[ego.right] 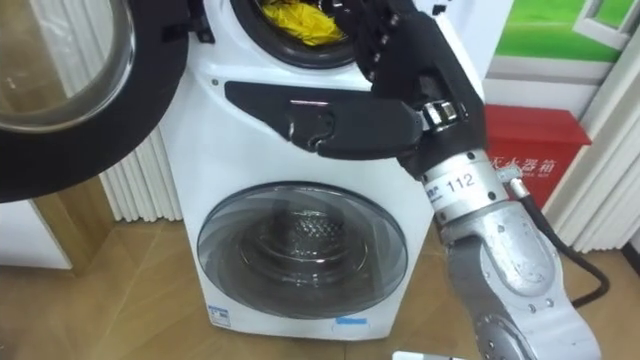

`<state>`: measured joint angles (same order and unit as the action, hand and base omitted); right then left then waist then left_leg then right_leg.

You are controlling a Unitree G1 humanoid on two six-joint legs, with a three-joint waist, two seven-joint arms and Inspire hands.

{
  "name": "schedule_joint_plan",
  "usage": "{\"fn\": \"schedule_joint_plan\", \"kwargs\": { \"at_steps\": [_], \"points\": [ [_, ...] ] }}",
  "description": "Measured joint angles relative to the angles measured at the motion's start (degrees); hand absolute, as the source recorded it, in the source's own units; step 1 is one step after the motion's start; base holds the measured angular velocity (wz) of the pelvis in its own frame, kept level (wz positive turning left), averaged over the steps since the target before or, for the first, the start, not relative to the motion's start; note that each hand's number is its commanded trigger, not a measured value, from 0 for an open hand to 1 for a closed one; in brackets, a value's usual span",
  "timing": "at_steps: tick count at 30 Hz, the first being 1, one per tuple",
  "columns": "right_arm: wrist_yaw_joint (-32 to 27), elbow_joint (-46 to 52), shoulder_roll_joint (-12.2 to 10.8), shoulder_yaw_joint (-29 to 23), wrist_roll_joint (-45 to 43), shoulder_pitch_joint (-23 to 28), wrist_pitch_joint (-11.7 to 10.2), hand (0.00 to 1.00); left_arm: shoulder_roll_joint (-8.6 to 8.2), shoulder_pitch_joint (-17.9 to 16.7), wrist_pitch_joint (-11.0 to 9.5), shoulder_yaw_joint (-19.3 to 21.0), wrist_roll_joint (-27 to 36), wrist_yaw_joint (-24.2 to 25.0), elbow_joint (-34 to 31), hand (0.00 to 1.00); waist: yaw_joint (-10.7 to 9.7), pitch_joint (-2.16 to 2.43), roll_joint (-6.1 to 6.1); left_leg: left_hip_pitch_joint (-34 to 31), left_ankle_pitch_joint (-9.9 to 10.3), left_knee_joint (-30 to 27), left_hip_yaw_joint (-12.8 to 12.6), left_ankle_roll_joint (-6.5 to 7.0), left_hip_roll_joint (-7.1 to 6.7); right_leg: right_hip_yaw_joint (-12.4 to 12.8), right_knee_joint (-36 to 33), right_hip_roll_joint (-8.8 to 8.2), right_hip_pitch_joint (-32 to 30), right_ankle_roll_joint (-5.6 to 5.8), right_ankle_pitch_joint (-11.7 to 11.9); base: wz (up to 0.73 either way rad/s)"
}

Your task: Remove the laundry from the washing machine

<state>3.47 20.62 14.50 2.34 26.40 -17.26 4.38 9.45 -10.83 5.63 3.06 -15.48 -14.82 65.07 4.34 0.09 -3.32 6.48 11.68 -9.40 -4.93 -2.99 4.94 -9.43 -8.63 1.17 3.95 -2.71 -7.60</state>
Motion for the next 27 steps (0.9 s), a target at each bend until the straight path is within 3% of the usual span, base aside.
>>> {"fn": "schedule_joint_plan", "kwargs": {
  "at_steps": [6,10,16,18,19,20,24,25,27],
  "points": [
    [-1.1,-0.2,0.0,0.0,0.0,0.0,0.0,0.0,0.0,-0.1,0.3,0.0,0.0,0.2,0.0,0.0,0.2,0.22,-0.69,0.2,0.0,0.0,0.0,0.0,0.0,0.0,0.0,-0.01,0.3,0.01,0.0,0.0],
    [-1.4,-2.3,0.5,0.5,0.5,0.0,-0.1,0.0,0.02,-0.2,0.4,0.0,0.0,0.2,-0.7,0.0,0.7,-0.15,-1.04,1.1,0.0,0.0,-0.1,0.0,0.01,0.7,-0.1,0.05,0.9,0.11,-0.3,0.0],
    [-1.4,-6.1,0.4,0.7,-0.6,0.0,0.0,0.0,0.58,-0.4,0.3,0.1,-0.3,0.2,-0.9,0.0,2.3,-0.25,-1.35,1.1,0.5,-0.7,-0.5,-0.53,0.65,1.1,-1.3,0.69,0.6,-0.42,-0.9,-0.04],
    [-1.5,-6.0,0.3,0.7,-1.0,0.0,0.0,0.0,0.87,-0.6,0.3,0.0,-0.2,0.2,-1.0,0.0,2.7,-0.29,-1.31,0.0,1.8,-3.5,-0.8,-1.05,1.52,1.2,-2.6,1.26,-0.3,-0.94,-1.8,-0.05],
    [-1.6,-6.0,0.3,0.8,-1.4,0.0,-0.1,0.0,0.97,-1.3,0.3,0.0,0.0,0.2,-1.0,0.0,3.1,-0.28,-1.31,-1.6,2.9,-6.9,-0.7,-1.48,2.15,1.1,-4.2,1.56,-1.0,-1.39,-2.8,0.04],
    [-2.1,-6.1,0.3,0.8,-1.7,0.0,-0.1,0.0,1.01,-1.5,0.3,0.0,0.0,0.2,-1.0,0.0,3.3,-0.56,-1.65,-3.8,3.6,-11.9,-0.7,-1.64,2.66,1.1,-5.6,1.7,-1.4,-1.74,-4.1,0.08],
    [-3.6,-6.8,0.3,1.0,-2.2,0.0,-0.7,0.0,0.55,-3.0,0.3,0.1,-0.1,0.6,-0.9,0.0,4.1,-0.93,-1.03,-9.3,3.5,-25.1,-0.3,-1.39,4.81,1.6,-6.8,2.45,0.1,-3.53,-5.5,-0.02],
    [-4.0,-7.5,0.4,1.1,-2.2,0.0,-1.6,0.0,0.6,-3.1,0.5,0.1,0.0,1.0,-0.7,0.0,3.8,-0.9,-1.28,-11.6,3.8,-27.0,0.7,-0.87,4.14,1.7,-7.4,2.42,0.1,-3.93,-6.3,0.23],
    [-4.7,-9.0,0.6,1.0,-2.2,-0.1,-1.9,0.0,0.54,-3.0,0.6,0.0,-0.1,1.9,-0.8,0.0,3.9,-0.75,-1.71,-15.8,4.2,-24.6,0.4,-0.26,2.06,1.7,-7.4,2.19,0.2,-4.44,-6.8,0.05]
  ]
}}
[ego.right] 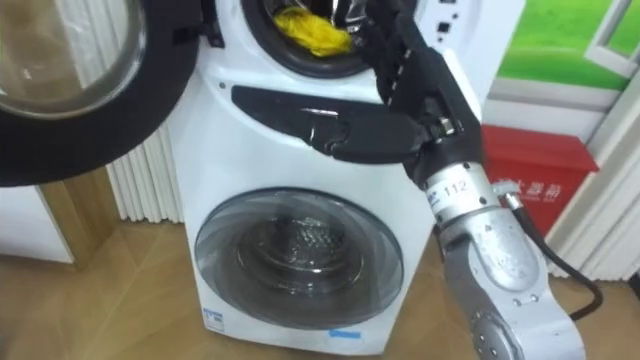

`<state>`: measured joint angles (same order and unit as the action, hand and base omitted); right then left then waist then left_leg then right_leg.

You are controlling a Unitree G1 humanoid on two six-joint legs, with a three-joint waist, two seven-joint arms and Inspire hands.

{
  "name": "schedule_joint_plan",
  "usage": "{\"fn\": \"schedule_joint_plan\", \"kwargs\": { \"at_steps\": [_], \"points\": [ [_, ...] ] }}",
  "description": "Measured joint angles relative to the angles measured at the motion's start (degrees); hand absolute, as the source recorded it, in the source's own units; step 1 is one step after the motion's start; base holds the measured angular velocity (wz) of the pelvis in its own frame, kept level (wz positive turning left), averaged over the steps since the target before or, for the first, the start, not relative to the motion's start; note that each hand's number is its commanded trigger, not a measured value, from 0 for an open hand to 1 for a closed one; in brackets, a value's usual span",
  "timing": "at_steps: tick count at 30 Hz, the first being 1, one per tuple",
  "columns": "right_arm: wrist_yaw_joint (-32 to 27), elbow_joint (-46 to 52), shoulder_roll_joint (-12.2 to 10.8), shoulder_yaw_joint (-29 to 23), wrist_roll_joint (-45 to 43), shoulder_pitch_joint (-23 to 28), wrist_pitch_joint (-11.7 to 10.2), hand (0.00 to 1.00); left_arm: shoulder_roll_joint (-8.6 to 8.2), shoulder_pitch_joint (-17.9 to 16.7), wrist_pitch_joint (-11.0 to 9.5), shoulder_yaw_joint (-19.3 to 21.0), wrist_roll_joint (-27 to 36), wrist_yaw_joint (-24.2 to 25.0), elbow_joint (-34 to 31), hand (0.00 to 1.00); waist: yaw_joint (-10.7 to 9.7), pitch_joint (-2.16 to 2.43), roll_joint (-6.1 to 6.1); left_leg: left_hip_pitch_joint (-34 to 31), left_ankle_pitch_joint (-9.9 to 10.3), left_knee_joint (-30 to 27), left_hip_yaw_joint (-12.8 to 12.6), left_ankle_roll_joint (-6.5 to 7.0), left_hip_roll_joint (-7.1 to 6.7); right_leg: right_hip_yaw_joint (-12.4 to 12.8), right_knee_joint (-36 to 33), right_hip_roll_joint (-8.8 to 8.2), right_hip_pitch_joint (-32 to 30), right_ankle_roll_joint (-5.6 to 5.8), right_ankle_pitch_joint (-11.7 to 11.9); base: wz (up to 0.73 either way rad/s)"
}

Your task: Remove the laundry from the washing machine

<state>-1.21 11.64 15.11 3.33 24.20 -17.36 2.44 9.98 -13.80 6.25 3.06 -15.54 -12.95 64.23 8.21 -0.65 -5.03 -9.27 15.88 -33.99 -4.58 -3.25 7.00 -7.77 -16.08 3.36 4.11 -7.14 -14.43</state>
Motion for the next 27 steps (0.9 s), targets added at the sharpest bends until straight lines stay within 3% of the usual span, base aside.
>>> {"fn": "schedule_joint_plan", "kwargs": {
  "at_steps": [1,3,5,7,9,11,12,13,14,15,18,19,20,21,22,23,24,25,27],
  "points": [
    [-0.2,-0.7,0.0,0.2,0.0,0.0,0.2,0.0,-0.01,-0.1,0.1,0.0,0.0,0.1,0.0,0.0,0.4,-0.1,-0.09,-2.7,-0.5,3.7,-1.0,-0.13,-1.32,0.2,0.1,0.02,0.5,-0.1,-0.3,-0.3],
    [-0.2,-2.2,0.0,0.4,0.0,0.0,0.2,0.0,0.06,-0.8,0.3,0.2,0.2,0.1,0.1,0.0,1.5,-0.35,0.24,-4.9,-5.1,9.1,-2.1,0.73,-2.52,0.8,0.4,-0.19,1.7,-0.36,-0.8,-0.46],
    [-0.7,-2.8,0.0,0.9,0.5,0.0,0.2,0.0,0.18,-1.2,0.5,0.2,0.3,0.2,0.1,0.0,1.6,0.23,-0.45,-5.3,-12.5,14.4,-3.0,1.6,-2.75,2.7,0.6,-0.26,3.0,0.03,-2.1,-0.38],
    [-0.8,-2.8,0.1,1.7,1.3,0.0,0.0,0.0,0.03,-1.0,0.1,0.2,0.2,0.6,0.1,0.0,1.1,0.62,-1.12,-4.4,-14.7,15.1,-3.6,3.57,-3.19,3.1,1.9,-0.58,4.0,0.39,-2.1,-0.13],
    [-1.0,-2.8,0.2,2.5,1.9,0.1,0.1,0.0,-0.26,0.2,-0.1,0.2,0.2,0.9,0.1,0.0,0.7,0.72,-1.58,-3.9,-13.5,13.8,-4.2,4.06,-3.43,2.9,2.6,-1.23,4.5,1.22,-1.6,-0.09],
    [-1.3,-2.8,0.2,2.5,2.3,0.1,0.1,0.0,-0.26,0.7,-0.5,0.2,0.2,1.0,-0.3,0.0,0.8,0.23,-1.01,-4.1,-10.9,10.2,-4.5,4.36,-3.66,3.0,3.1,-2.08,6.4,2.74,-1.5,-0.1],
    [-1.6,-2.8,0.3,2.4,2.3,0.1,0.0,0.0,-0.22,0.6,-0.4,0.2,0.2,1.1,-0.5,0.0,0.2,0.09,-0.63,-4.4,-9.4,9.8,-4.7,4.29,-4.87,3.1,3.2,-2.71,7.3,3.74,-2.1,0.03],
    [-1.9,-2.7,0.5,2.3,2.1,0.1,0.0,0.0,-0.24,0.7,-0.3,0.2,0.1,1.1,-0.5,0.0,-0.2,0.48,-1.01,-4.3,-8.9,10.2,-4.7,4.48,-5.54,3.0,2.9,-3.22,7.3,4.67,-2.7,0.25],
    [-2.7,-2.6,1.5,1.9,1.6,0.1,0.0,0.0,-0.37,1.1,-0.3,0.0,-0.1,1.2,-0.5,0.0,-0.6,0.66,-1.25,-3.0,-8.7,12.0,-4.7,4.79,-6.24,2.8,1.4,-4.41,6.4,6.63,-3.9,0.25],
    [-2.9,-2.6,2.0,1.6,1.5,0.1,0.0,0.0,-0.39,1.4,-0.2,0.0,-0.1,1.2,-0.5,0.0,-0.6,0.62,-1.56,-2.8,-8.9,12.4,-4.8,5.12,-6.89,2.7,0.6,-5.13,6.0,7.39,-4.4,0.11],
    [-3.0,-2.8,2.2,1.7,1.6,0.4,-0.1,0.0,-0.12,1.9,0.8,0.2,0.2,1.3,-0.7,0.0,-0.7,-0.15,-2.01,-2.6,-6.7,7.1,-6.4,7.48,-8.01,2.7,-3.0,-7.14,7.0,7.96,-4.5,-0.01],
    [-3.1,-2.7,2.4,1.7,1.0,0.8,-0.3,0.0,0.06,1.7,0.9,0.0,0.2,1.3,-0.9,0.0,-1.1,-0.24,-1.84,-3.5,-5.8,7.1,-7.5,6.85,-9.27,3.0,-7.2,-7.64,6.6,8.22,-4.7,0.48],
    [-4.0,-1.8,3.0,1.2,0.4,2.5,-1.9,0.0,0.06,1.8,1.1,-0.4,0.2,1.3,-1.3,0.0,-3.3,0.11,-1.12,-2.8,-6.4,10.6,-7.8,9.13,-9.64,2.0,-14.9,-7.9,3.9,8.38,-4.7,0.54],
    [-4.0,-1.9,2.6,0.7,0.2,3.8,-2.6,0.0,0.47,1.8,1.3,-0.4,0.1,1.3,-1.3,0.0,-3.9,0.05,-1.37,-1.8,-5.8,10.5,-7.8,9.38,-9.97,1.5,-19.2,-8.73,2.4,8.72,-4.5,0.33],
    [-3.7,-2.2,2.6,-0.5,0.0,5.4,-3.3,0.0,0.75,2.2,1.7,-0.4,0.1,1.2,-1.3,0.0,-4.2,-0.04,-1.25,0.1,-4.6,10.5,-7.6,9.73,-10.35,1.3,-27.0,-9.95,-0.3,11.04,-1.5,0.0],
    [-3.5,-2.7,2.6,-1.3,-0.3,6.8,-3.9,0.0,1.06,2.7,1.6,-0.4,-0.2,1.0,-1.4,0.0,-4.4,-0.37,-0.16,2.5,-3.7,11.4,-6.9,9.82,-10.29,0.8,-31.3,-10.04,-1.7,10.54,1.1,-0.11],
    [-3.3,-2.6,2.4,-1.9,-0.4,7.8,-4.2,0.0,1.23,3.1,1.6,-0.3,-0.2,0.8,-1.6,0.0,-4.6,-0.16,0.17,3.5,-3.5,12.3,-6.7,9.85,-10.12,0.4,-32.6,-10.14,-2.8,9.92,0.4,-0.08],
    [-2.6,-2.5,2.2,-2.6,-1.1,9.1,-4.4,0.0,1.59,3.2,1.0,-0.3,-0.3,0.4,-2.0,0.0,-5.0,-0.16,0.85,5.2,-3.5,13.9,-6.6,9.78,-9.53,0.1,-32.6,-9.78,-5.3,9.13,-1.8,-0.07],
    [-2.4,-2.4,2.2,-3.0,-1.5,9.5,-4.0,0.0,2.63,3.9,0.0,-1.3,-0.2,-0.2,-2.3,0.0,-6.0,-0.21,1.44,7.1,-3.6,15.4,-6.6,9.67,-8.83,0.3,-28.2,-9.02,-8.7,9.27,-3.4,-0.02]
  ]
}}
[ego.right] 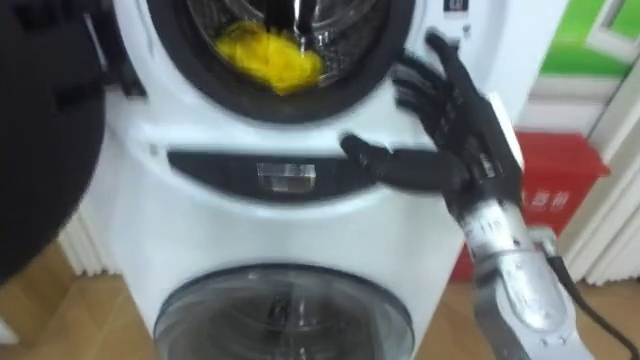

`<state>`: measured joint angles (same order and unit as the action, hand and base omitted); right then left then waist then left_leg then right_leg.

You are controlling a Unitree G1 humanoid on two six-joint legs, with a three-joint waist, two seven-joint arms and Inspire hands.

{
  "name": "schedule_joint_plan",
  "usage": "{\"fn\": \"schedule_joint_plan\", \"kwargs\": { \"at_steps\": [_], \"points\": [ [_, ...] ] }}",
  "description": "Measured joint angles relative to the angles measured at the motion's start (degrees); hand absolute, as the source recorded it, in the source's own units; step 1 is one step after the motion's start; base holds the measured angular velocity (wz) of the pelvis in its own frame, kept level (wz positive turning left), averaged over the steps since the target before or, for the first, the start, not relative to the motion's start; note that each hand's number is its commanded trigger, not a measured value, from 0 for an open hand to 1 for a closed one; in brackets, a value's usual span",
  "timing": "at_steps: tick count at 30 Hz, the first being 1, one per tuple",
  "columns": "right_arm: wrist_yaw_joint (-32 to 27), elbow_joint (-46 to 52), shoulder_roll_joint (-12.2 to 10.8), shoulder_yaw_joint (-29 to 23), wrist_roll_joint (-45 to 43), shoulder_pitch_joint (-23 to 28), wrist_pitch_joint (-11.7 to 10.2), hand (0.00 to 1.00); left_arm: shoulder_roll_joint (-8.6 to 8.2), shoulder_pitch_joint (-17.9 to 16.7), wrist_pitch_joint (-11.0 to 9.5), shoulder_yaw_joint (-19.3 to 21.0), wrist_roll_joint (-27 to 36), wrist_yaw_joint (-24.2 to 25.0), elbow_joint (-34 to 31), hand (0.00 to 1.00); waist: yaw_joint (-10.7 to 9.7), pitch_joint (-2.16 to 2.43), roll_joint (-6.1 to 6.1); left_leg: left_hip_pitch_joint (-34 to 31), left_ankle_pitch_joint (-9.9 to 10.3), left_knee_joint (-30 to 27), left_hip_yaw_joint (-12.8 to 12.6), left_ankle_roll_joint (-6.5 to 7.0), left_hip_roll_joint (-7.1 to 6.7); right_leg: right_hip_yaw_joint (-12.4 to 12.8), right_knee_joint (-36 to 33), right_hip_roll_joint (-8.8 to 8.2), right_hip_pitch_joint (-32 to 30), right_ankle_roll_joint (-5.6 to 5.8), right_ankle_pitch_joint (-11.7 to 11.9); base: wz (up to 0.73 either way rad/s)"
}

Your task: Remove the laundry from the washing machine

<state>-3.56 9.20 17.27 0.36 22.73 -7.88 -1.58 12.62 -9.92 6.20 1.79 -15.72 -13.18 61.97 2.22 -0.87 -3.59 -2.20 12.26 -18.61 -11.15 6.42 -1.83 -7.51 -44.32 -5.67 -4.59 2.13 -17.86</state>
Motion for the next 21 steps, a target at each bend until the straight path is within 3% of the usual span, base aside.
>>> {"fn": "schedule_joint_plan", "kwargs": {
  "at_steps": [1,2,3,4,5,10,15,21],
  "points": [
    [0.0,0.0,0.0,-0.1,-0.7,0.0,0.4,0.0,0.3,0.0,-0.5,0.0,-0.1,-0.2,-0.2,0.0,-0.8,0.06,0.08,1.0,0.0,0.7,0.2,-0.07,0.1,0.1,5.8,0.61,-1.4,-0.08,0.0,0.1],
    [0.0,0.0,0.0,-0.6,-1.0,0.0,0.4,0.0,0.25,0.0,-0.6,0.0,-0.1,-0.3,-0.8,0.0,-1.1,0.08,0.06,1.7,0.2,1.0,0.2,-0.27,0.06,1.0,14.2,0.94,-1.4,-0.39,1.0,0.12],
    [-0.1,0.0,0.0,-0.7,-0.9,0.0,0.4,0.0,0.13,-0.1,-0.6,0.0,-0.1,-0.3,-1.2,0.0,-1.1,0.13,-0.01,1.9,0.4,1.0,0.2,-0.42,-0.06,1.6,18.2,1.16,-1.3,-0.2,3.0,0.13],
    [-0.1,-0.1,-0.2,-0.8,-0.3,0.1,0.4,0.0,-0.37,-0.5,-0.3,0.0,-0.1,-0.5,-1.5,0.0,-1.0,0.45,0.31,2.6,0.7,1.1,0.6,-0.83,0.16,1.4,21.4,1.56,-0.5,-1.89,7.5,-0.05],
    [0.0,-0.1,-0.2,-0.8,-0.1,0.1,0.4,0.0,-0.94,-1.4,-0.1,0.0,-0.2,-0.6,-1.6,0.0,-0.3,0.73,1.02,3.2,1.0,1.5,0.6,-1.46,1.03,0.5,24.3,2.35,1.2,-2.37,8.4,-0.09],
    [2.7,0.2,-0.3,0.3,2.1,0.1,0.3,0.0,-1.51,-3.9,2.3,0.4,-1.2,-0.9,-1.6,0.0,-0.2,0.75,0.8,5.4,0.3,4.0,0.5,-3.37,2.59,0.1,28.7,4.43,3.5,-3.71,9.5,-0.06],
    [3.8,0.4,-0.3,0.7,1.9,-0.1,0.9,0.0,-2.68,-3.9,2.4,0.3,-1.3,-0.6,-1.6,0.0,0.4,0.96,0.02,5.2,0.0,4.1,0.8,-4.48,3.31,-0.1,29.4,5.41,3.7,-4.38,9.4,0.01],
    [4.1,0.7,-0.2,0.8,0.8,-0.3,1.3,0.0,-3.04,-3.1,2.5,0.1,-1.2,0.3,-1.6,0.0,0.7,0.8,0.09,4.4,-0.4,4.0,1.7,-5.36,4.12,-0.4,30.8,6.19,3.8,-5.14,10.1,0.06]
  ]
}}
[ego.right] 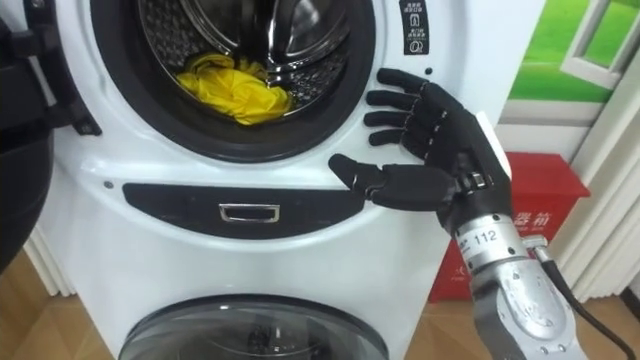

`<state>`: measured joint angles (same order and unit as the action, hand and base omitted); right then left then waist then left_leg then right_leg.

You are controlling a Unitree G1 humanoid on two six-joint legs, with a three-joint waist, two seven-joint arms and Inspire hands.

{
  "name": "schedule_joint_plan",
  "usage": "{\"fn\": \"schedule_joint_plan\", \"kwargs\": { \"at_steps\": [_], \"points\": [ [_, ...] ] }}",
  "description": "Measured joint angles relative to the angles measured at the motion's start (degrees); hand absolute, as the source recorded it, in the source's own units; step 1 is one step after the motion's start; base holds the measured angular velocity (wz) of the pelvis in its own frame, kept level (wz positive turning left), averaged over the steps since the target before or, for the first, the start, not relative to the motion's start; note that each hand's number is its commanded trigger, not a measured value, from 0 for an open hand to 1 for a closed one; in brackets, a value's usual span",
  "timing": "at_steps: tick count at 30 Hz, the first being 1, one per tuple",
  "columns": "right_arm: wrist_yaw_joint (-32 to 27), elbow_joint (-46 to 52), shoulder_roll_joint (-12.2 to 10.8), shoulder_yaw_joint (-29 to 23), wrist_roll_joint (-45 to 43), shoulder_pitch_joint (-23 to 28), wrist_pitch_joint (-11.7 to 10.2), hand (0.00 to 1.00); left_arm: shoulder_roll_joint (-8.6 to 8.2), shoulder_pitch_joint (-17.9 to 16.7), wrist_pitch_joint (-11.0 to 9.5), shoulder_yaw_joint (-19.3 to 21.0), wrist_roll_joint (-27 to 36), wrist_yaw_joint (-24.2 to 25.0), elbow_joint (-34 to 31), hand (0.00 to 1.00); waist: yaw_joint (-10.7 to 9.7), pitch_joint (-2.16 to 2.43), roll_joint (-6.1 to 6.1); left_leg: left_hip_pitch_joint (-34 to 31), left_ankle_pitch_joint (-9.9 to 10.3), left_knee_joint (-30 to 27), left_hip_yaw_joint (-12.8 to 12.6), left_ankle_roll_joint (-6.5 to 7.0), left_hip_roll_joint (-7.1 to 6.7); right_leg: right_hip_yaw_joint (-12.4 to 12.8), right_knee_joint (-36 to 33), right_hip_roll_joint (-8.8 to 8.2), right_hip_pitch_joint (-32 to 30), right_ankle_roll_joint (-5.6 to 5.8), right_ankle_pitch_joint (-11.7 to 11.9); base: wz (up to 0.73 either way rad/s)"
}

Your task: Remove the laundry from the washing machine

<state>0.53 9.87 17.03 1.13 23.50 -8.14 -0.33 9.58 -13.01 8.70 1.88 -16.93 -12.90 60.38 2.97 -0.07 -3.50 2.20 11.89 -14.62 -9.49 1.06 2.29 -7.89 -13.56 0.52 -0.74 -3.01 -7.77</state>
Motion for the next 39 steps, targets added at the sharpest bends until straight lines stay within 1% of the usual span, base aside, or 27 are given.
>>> {"fn": "schedule_joint_plan", "kwargs": {
  "at_steps": [4,6,8,9,11,12,13,14,18,19,21,23,24,27,30,33,37,39],
  "points": [
    [0.8,0.5,0.0,0.0,-1.9,-0.5,0.5,0.0,-0.1,0.0,-0.1,0.0,0.5,0.1,0.0,0.0,0.0,0.0,0.4,0.0,-0.2,0.1,0.1,-0.19,0.05,0.2,0.1,0.24,-0.1,-0.35,0.2,0.0],
    [0.9,2.6,0.0,0.0,-5.2,-0.5,1.1,0.0,-0.11,0.0,-0.4,0.1,0.5,0.1,0.0,0.0,0.1,0.01,0.75,-0.1,-0.2,0.2,0.0,-0.2,0.03,0.7,0.2,0.48,-0.2,-0.39,0.3,0.0],
    [0.9,4.5,-0.1,-0.1,-10.1,-0.5,1.4,0.0,-0.11,-0.1,-0.5,0.2,0.5,0.1,0.0,0.0,0.1,0.21,1.17,0.0,-0.3,1.0,-0.2,-0.41,0.02,0.8,1.0,0.66,0.0,-0.81,0.8,-0.05],
    [1.0,4.9,-0.1,-0.1,-10.8,-0.5,1.4,0.0,-0.14,-0.1,-0.5,0.2,0.5,0.1,0.0,0.0,0.1,0.3,1.26,0.1,-0.4,1.1,-0.3,-0.44,-0.01,0.9,1.0,0.68,0.0,-0.84,0.8,-0.06],
    [1.2,6.7,-0.2,0.2,-14.0,-0.5,1.8,0.0,-0.27,0.0,-0.6,0.2,0.5,0.1,0.1,0.0,0.1,0.48,1.89,0.5,-0.5,1.9,-0.7,-0.57,-0.05,0.9,0.9,0.67,-0.3,-0.94,0.9,-0.09],
    [1.4,7.0,-0.2,0.4,-14.4,-0.5,1.8,0.0,-0.25,0.2,-0.7,0.2,0.5,0.1,0.4,0.0,0.1,0.53,1.97,0.6,-0.6,2.1,-0.8,-0.62,-0.05,0.9,0.9,0.67,-0.3,-1.01,0.9,-0.15],
    [1.5,7.9,-0.4,0.8,-15.2,-0.5,2.3,0.0,-0.21,0.5,-0.8,0.2,0.6,0.0,0.9,0.0,0.1,0.55,2.02,0.7,-0.7,2.5,-1.2,-0.73,-0.01,0.9,0.9,0.7,-0.3,-1.22,1.0,-0.14],
    [1.2,8.9,-0.7,1.2,-16.3,-0.5,3.1,0.0,-0.23,1.0,-0.8,0.0,0.6,0.0,1.6,0.0,0.0,0.52,1.96,0.8,-1.0,3.1,-1.4,-0.84,-0.01,1.1,1.0,0.79,-0.3,-1.29,1.0,-0.12],
    [1.5,11.1,-1.3,1.8,-19.8,-0.5,4.7,0.0,-0.43,2.2,-1.5,0.0,0.5,0.0,3.1,0.0,0.0,0.4,1.55,1.4,-1.1,3.9,-2.2,-1.09,0.14,1.7,0.9,1.04,-0.4,-1.58,0.7,-0.1],
    [1.7,11.7,-1.5,1.9,-21.1,-0.5,5.4,0.0,-0.43,2.6,-1.6,0.0,0.5,0.0,3.7,0.0,-0.1,0.39,1.3,1.5,-1.1,4.0,-2.4,-1.11,0.25,1.8,0.9,1.17,-0.4,-1.64,0.7,-0.07],
    [2.1,12.3,-2.5,2.1,-22.0,-0.4,5.7,0.0,-0.42,2.7,-1.6,-0.1,0.6,0.0,3.7,0.0,-0.3,0.37,0.87,1.5,-1.1,4.0,-2.5,-1.18,0.4,1.9,1.0,1.33,-0.5,-1.77,0.7,-0.06],
    [2.2,13.0,-3.6,2.1,-21.9,-0.4,6.4,0.0,-0.43,2.7,-1.7,-1.2,0.6,-0.1,3.7,0.0,-0.3,0.37,0.56,1.3,-1.1,4.0,-2.8,-1.3,0.55,1.9,1.0,1.51,-0.7,-1.91,0.7,-0.06],
    [2.2,13.1,-3.8,2.2,-21.9,-0.4,6.4,0.0,-0.44,2.7,-1.7,-1.5,0.6,-0.1,3.7,0.0,-0.3,0.38,0.51,1.3,-1.1,4.0,-2.8,-1.33,0.58,1.9,1.0,1.55,-0.8,-1.94,0.7,-0.03],
    [2.2,14.4,-4.1,2.5,-21.8,-0.4,7.9,0.0,-0.49,2.2,-1.7,-2.4,0.5,-0.5,3.8,0.0,-0.3,0.41,0.48,1.4,-1.1,4.0,-2.9,-1.54,0.8,1.9,1.0,1.75,-0.8,-2.16,0.7,0.0],
    [2.3,14.9,-4.2,2.9,-21.9,-0.2,8.0,0.0,-0.48,2.0,-1.7,-2.6,0.5,-1.0,3.9,0.0,-0.3,0.41,0.48,1.4,-1.1,4.0,-2.9,-1.7,0.95,2.0,1.1,1.92,-0.8,-2.36,0.7,0.0],
    [2.6,15.2,-5.0,3.5,-23.3,0.1,8.0,0.0,-0.49,1.2,-1.7,-2.8,0.5,-1.7,3.9,0.0,-0.3,0.46,0.49,1.5,-1.2,4.0,-3.1,-1.89,1.12,2.4,1.1,2.17,-0.7,-2.61,0.7,-0.01],
    [3.4,16.6,-5.8,4.5,-23.3,2.5,8.0,0.0,-0.49,0.8,-1.8,-2.8,0.5,-2.4,4.4,0.0,0.0,0.7,0.55,2.5,-1.1,4.1,-3.2,-2.3,1.47,2.6,1.9,2.61,0.3,-2.93,0.9,-0.01],
    [3.5,17.3,-6.1,4.7,-23.3,3.5,7.9,0.0,-0.49,0.8,-2.5,-2.8,0.6,-2.5,4.4,0.0,0.3,0.74,0.59,2.4,-1.1,4.1,-3.2,-2.33,1.51,2.6,1.9,2.63,0.3,-2.95,0.9,0.0]
  ]
}}
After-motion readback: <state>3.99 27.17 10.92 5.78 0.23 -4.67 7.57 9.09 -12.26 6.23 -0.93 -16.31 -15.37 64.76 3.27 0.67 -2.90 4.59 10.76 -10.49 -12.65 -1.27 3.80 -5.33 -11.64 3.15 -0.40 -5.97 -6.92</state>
